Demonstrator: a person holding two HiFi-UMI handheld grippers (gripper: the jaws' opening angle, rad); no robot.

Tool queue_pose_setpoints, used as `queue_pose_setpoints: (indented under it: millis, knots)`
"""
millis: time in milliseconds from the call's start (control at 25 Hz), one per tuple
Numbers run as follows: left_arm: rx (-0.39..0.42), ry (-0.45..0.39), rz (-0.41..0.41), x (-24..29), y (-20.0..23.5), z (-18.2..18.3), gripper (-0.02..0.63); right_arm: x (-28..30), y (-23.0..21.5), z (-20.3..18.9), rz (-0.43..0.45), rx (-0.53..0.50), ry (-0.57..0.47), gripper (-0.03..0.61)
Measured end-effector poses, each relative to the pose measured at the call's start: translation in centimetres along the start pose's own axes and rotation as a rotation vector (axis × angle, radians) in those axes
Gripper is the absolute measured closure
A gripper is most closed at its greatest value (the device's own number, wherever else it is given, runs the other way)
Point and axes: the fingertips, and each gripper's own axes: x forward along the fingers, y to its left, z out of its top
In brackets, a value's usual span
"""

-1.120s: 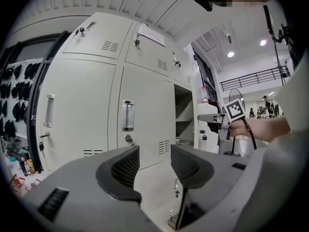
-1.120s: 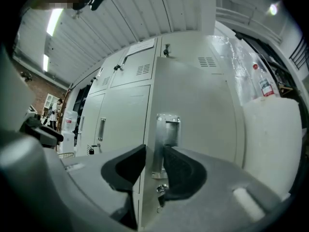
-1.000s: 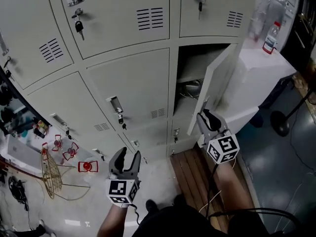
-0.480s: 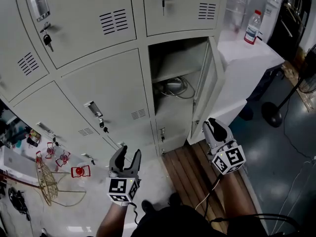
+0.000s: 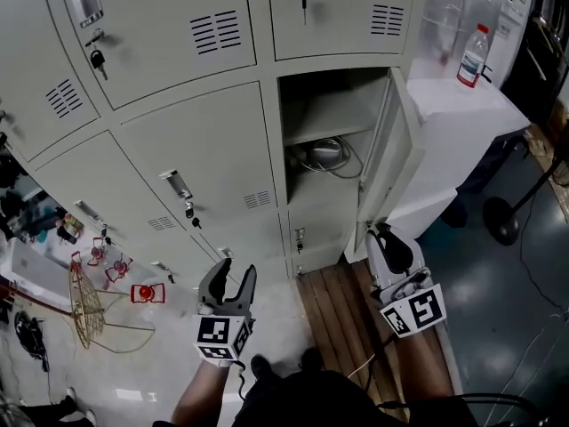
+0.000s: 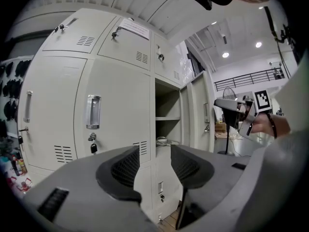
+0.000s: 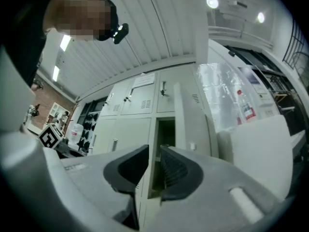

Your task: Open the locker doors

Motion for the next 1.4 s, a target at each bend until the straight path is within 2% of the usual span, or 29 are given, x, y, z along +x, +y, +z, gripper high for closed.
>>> queue_pose_setpoints:
  millis: [200, 360, 560, 720, 880, 1000, 1160, 1400]
  knots:
    - [-0.02, 0.01, 0.087, -2.1, 1.9, 0.2, 0.413, 2.6, 3.6, 0.8, 0.094, 0.026, -0.041, 0.503]
    - [0.01, -0.02, 0.209, -5.5, 5.3, 0.5, 0.413, 5.3, 6.6, -1.0, 0.163, 0.059, -0.022, 0.5]
    - [-0.017, 0.004, 0.355, -10.7, 9.5, 0.3, 0.413, 9.7, 10.8, -3.6, 0.23, 0.083, 0.011, 0.492]
    - [-0.009, -0.017, 0.449, -14.8, 13.4, 0.3, 0.413, 12.8, 15.5, -4.9, 0.288, 0.102, 0.034, 0.491]
    - [-0.039, -0.024, 0.463, -17.3, 16.1, 0.3, 0.413, 16.3, 20.0, -5.8, 0.317, 0.083, 0.056, 0.491]
    - [-0.043, -0.004, 0.448, -18.9, 18.5, -0.3, 0.413, 19.4, 22.4, -6.9, 0.292, 0.089, 0.082, 0.491]
    - [-0.013, -0.024, 0.423, -20.6, 22.6, -0.4, 0.413, 23.3, 25.2, -8.1, 0.245, 0.1, 0.123, 0.491]
    - [0.006, -0.041, 0.394, -23.1, 28.5, -0.7, 0.413, 28.3, 29.2, -9.5, 0.207, 0.042, 0.175, 0.465]
